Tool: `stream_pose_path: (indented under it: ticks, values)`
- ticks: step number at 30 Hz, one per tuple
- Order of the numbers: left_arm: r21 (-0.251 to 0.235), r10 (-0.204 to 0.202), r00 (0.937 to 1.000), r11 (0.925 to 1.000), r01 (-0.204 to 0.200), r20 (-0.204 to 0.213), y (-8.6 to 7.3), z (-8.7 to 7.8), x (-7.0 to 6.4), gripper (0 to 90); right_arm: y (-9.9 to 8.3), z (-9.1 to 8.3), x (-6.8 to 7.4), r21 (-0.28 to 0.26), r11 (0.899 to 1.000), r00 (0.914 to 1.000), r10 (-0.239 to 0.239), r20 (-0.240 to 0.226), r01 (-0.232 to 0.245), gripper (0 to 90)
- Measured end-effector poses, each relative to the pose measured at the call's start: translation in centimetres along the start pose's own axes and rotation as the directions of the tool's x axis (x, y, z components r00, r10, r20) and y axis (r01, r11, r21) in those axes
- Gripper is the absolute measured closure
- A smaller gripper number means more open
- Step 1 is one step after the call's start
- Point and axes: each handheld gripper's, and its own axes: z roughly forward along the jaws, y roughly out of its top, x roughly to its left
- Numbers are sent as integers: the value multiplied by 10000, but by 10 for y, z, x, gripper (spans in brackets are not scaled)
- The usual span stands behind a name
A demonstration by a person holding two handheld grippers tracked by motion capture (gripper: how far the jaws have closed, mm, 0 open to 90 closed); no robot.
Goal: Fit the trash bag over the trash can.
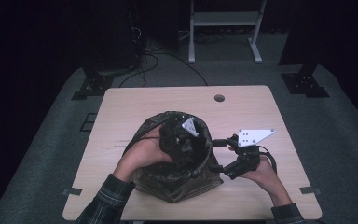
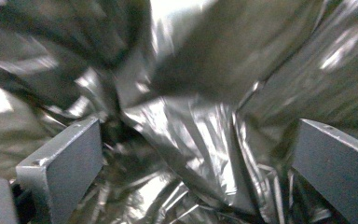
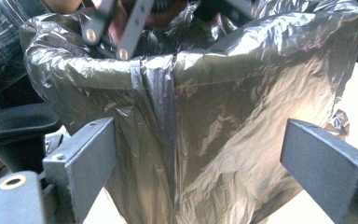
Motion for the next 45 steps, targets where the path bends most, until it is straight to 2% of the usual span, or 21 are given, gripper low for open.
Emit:
stream_pose_path:
  ticks: [4,8,15,18,20,25,28,31,33,36,40,43,45]
  values:
    - [-492,1,9997,9988,-13,-249,5,-19,1,9,1,-2,0,-41,10000,10000,-31,46,31,96]
    - [-1066,-37,9992,9943,-7,-405,7,-37,2,9,1,-5,0,-100,10000,10000,-3,84,4,96]
    - [-2016,-207,9995,9794,155,-236,0,-58,3,9,1,-7,-1,-162,9999,9999,8,112,-6,96]
    - [-2320,-207,9996,9726,153,-211,-4,-66,3,9,1,-8,-1,-196,9998,9999,33,122,-30,96]
    - [-2390,-263,9994,9708,199,-236,-8,-70,4,9,1,-9,-1,-211,9998,9999,48,146,-44,96]
    - [-2180,-464,9983,9752,376,-354,-20,-77,7,9,1,-9,-1,-199,9998,9999,49,140,-46,96]
    - [-1760,-527,9978,9834,447,-411,-26,-73,10,9,2,-9,-1,-220,9998,9999,36,129,-33,96]
    - [-1408,-689,9968,9881,625,-409,-31,-66,13,9,2,-8,-1,-190,9998,9999,49,125,-46,96]
    - [-953,-754,9956,9930,699,-556,-33,-62,14,9,2,-7,-1,-175,9998,9999,57,123,-55,96]
    - [-604,-807,9950,9952,771,-588,-33,-56,16,10,2,-7,-2,-156,9999,9999,61,91,-59,96]
    - [-38,-891,9923,9960,891,-860,-35,-48,22,10,2,-7,-2,-167,9998,9999,63,86,-62,96]
    - [99,-1057,9891,9942,1073,-1026,-38,-44,28,10,2,-7,-2,-171,9998,9999,47,89,-45,96]
    - [-2,-1149,9886,9933,1154,-978,-39,-42,30,21,2,-7,-2,-184,9998,9999,61,96,-59,96]
